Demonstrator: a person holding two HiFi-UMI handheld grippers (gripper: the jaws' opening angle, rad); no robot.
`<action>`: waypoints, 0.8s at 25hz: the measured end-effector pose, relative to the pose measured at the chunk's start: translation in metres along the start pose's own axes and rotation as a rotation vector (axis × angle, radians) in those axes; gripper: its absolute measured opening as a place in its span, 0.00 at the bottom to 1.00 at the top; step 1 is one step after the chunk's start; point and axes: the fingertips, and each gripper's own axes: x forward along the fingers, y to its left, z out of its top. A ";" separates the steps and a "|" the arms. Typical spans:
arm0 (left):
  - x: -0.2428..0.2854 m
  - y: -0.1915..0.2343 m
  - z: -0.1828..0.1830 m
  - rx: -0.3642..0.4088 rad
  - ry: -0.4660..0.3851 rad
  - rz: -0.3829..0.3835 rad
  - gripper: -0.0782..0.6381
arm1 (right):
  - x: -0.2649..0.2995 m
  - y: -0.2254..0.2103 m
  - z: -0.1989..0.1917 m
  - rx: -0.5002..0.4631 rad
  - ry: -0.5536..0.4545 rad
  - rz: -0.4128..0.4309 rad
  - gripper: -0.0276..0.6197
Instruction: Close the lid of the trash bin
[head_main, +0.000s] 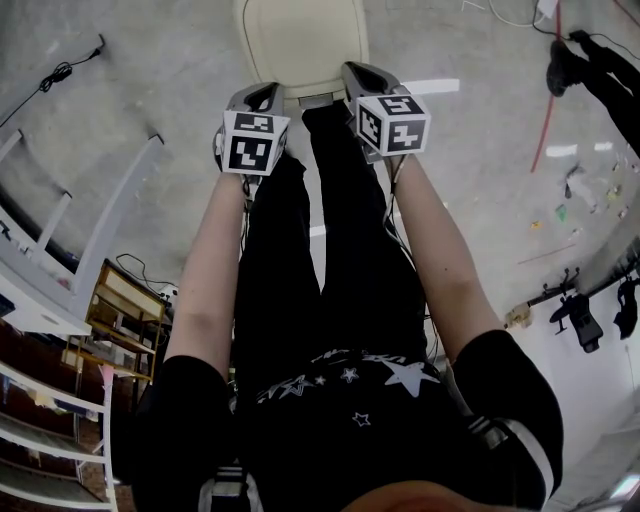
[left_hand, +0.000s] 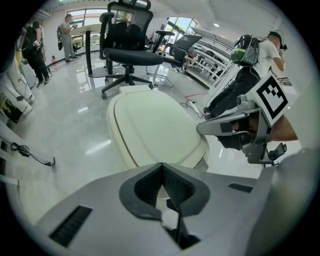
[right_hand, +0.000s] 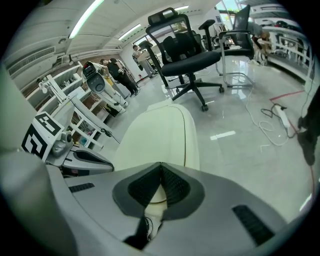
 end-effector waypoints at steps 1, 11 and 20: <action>0.001 0.000 -0.001 0.000 0.002 0.002 0.12 | 0.001 0.000 0.000 0.002 0.000 0.001 0.05; -0.005 -0.004 -0.003 -0.032 0.028 -0.029 0.12 | -0.003 -0.003 -0.001 0.003 0.030 -0.046 0.05; -0.068 -0.017 0.042 -0.009 -0.086 -0.044 0.12 | -0.044 0.030 0.039 -0.013 -0.034 -0.056 0.05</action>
